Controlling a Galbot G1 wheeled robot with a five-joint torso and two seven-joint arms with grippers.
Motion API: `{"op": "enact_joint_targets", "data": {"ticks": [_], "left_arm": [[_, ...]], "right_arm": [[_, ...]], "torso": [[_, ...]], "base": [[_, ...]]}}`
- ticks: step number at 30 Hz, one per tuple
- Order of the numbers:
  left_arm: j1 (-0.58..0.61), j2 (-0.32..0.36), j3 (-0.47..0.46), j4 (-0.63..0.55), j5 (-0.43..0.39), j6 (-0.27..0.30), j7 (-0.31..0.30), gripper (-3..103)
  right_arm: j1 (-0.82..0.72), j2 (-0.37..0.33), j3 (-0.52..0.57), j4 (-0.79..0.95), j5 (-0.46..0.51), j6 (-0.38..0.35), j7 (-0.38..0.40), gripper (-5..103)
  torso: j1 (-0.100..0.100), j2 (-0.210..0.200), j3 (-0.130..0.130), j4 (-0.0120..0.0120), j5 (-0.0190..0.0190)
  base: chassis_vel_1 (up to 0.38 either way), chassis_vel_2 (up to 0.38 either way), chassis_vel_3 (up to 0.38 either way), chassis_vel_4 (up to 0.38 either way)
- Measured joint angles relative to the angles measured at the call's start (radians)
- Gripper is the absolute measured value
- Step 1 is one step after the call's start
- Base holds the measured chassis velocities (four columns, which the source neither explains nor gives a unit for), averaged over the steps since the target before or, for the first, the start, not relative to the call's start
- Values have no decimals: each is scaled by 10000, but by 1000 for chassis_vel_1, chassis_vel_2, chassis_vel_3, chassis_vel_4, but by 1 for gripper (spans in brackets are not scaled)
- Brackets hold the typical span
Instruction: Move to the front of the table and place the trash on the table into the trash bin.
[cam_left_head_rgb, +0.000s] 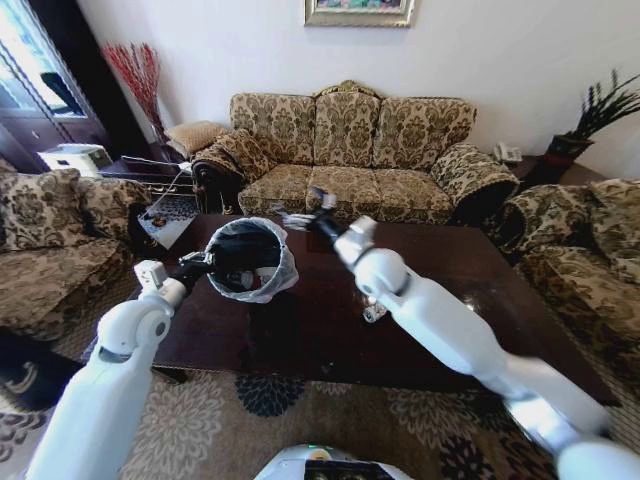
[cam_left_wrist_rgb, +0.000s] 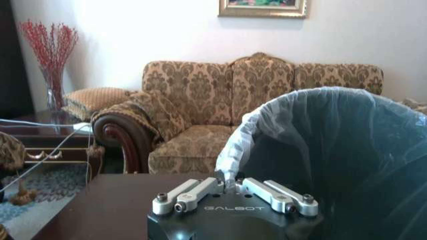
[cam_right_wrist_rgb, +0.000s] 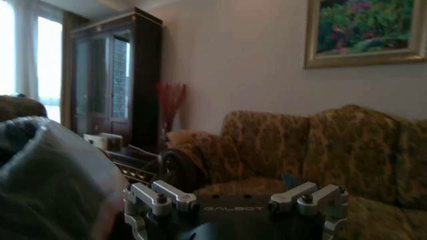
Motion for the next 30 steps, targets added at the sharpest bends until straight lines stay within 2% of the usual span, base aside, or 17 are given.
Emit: {"op": "enact_joint_targets", "data": {"ticks": [1, 2, 4, 5, 8, 9, 11, 12, 20, 21, 30], "left_arm": [[1, -77, 31, -21, 20, -23, 2, 0], [1, -77, 31, -21, 20, -23, 2, 0], [7, -238, 99, -40, 49, -84, 27, 0], [7, -238, 99, -40, 49, -84, 27, 0], [110, -279, 118, -42, 59, -229, 79, 0], [110, -279, 118, -42, 59, -229, 79, 0], [125, -259, 114, -42, 16, -244, 110, 0], [127, -252, 112, -42, 7, -244, 113, 0], [200, -308, 223, -131, 0, -245, 130, 0], [210, -335, 234, -145, 2, -244, 132, 0], [250, -431, 275, -256, -95, -190, 108, 0]], "right_arm": [[-737, -155, 547, 29, -35, -64, 112, 100], [-737, -155, 547, 29, -35, -64, 112, 100], [-2569, -275, 1576, 31, -142, -136, 570, 100], [-2569, -275, 1576, 31, -142, -136, 570, 100], [-5147, 138, 3126, 365, -810, -49, 813, 100], [-5147, 138, 3126, 365, -810, -49, 813, 100], [-6519, 556, 3840, 576, -1248, 191, 674, 100], [-6738, 656, 3938, 562, -1346, 274, 644, 100], [-6767, 1322, 4151, -178, -1632, 541, 362, 100], [-6709, 1395, 4055, -190, -1623, 530, 479, 103], [-6528, 1946, 3068, -827, -1574, 941, 1886, 97]], "torso": [[-1, 0, -1, 1, -3], [-1, 0, -1, 1, -3], [0, -1, 1, -4, 3], [0, -1, 1, -4, 3], [-1, 0, 0, -5, -3], [-1, 0, 0, -5, -3], [-3, 0, -1, -4, -4], [-3, 1, -1, -3, -5], [1, 0, 1, 3, -6], [1, 0, 1, 4, -6], [1, 0, 2, 1, -3]], "base": [[0, 0, 0, 0], [0, 0, 0, 0], [0, 0, 0, 0], [0, 0, 0, 0], [0, 0, 0, 0], [0, 0, 0, 0], [0, 0, 0, 0], [0, 0, 0, 0], [0, 0, 0, 0], [0, 0, 0, 0], [0, 0, 0, 0]]}}
